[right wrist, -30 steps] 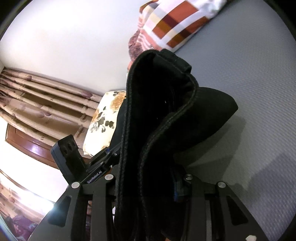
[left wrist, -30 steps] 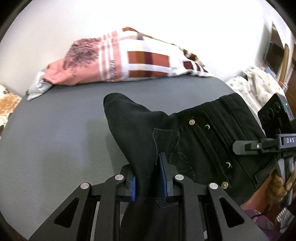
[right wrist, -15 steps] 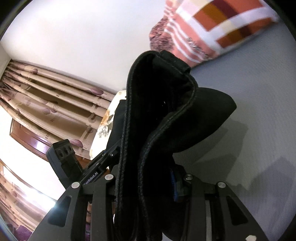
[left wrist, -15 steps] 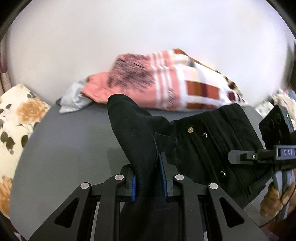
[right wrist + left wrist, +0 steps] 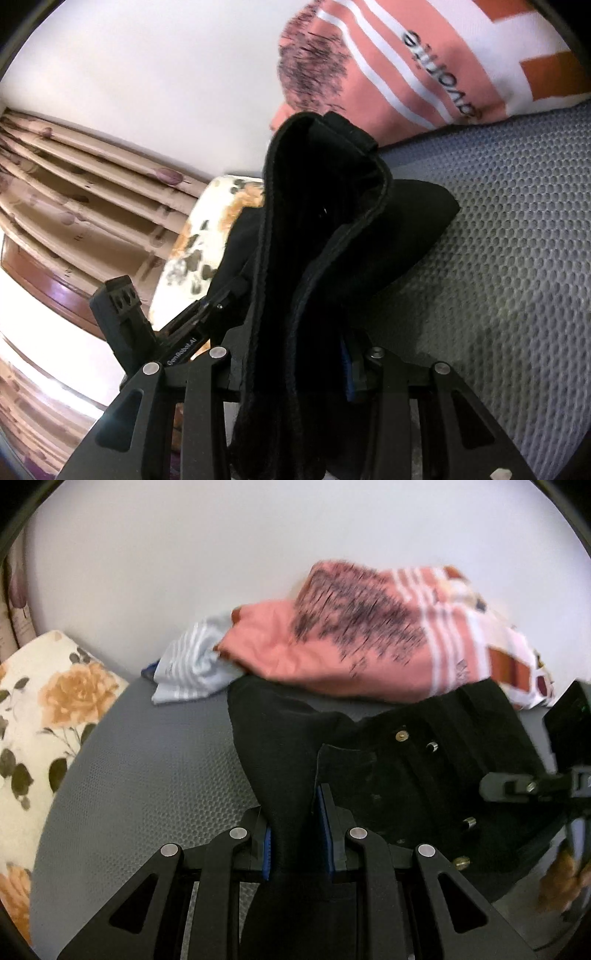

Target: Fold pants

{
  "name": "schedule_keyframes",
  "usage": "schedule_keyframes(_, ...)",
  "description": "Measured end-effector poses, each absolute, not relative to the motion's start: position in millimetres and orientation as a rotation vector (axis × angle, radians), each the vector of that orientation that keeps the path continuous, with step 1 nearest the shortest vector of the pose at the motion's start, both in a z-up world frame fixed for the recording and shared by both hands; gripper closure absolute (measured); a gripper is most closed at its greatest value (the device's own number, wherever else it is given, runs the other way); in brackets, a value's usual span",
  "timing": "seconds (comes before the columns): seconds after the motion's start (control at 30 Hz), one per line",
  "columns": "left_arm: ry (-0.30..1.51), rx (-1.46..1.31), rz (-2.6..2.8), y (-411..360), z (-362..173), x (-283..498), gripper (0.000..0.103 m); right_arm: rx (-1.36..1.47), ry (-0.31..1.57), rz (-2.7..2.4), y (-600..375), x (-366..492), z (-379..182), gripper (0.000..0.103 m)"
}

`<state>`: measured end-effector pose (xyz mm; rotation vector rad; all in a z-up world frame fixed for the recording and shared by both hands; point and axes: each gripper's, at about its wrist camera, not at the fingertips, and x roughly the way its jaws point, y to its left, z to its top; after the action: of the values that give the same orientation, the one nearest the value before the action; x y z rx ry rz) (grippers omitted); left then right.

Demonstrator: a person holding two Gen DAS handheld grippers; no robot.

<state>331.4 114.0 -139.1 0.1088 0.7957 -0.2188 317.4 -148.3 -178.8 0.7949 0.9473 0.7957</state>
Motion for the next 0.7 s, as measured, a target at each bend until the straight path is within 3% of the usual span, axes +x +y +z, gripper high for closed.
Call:
schedule_keyframes(0.1, 0.790, 0.088, -0.210, 125, -154, 332, 0.080, 0.776, 0.958, 0.773, -149, 325, -187, 0.069)
schedule_keyframes(0.17, 0.782, 0.085, -0.198, 128, -160, 331, 0.074, 0.743, 0.975, 0.739, -152, 322, -192, 0.069)
schedule_keyframes(0.3, 0.744, 0.123, -0.119, 128, -165, 323, 0.039, 0.727, 0.990, 0.655, -154, 319, -194, 0.061)
schedule_keyframes(0.53, 0.691, 0.166, -0.055, 125, -162, 302, 0.024, 0.485, 0.858, 0.399, -139, 287, -154, 0.047)
schedule_keyframes(0.67, 0.677, 0.155, -0.057, 121, -158, 290, 0.021, 0.397, 0.736, 0.346, -125, 259, -125, 0.013)
schedule_keyframes(0.7, 0.675, 0.148, -0.061, 120, -157, 288, 0.021, 0.370, 0.727, 0.336, -121, 253, -121, 0.010)
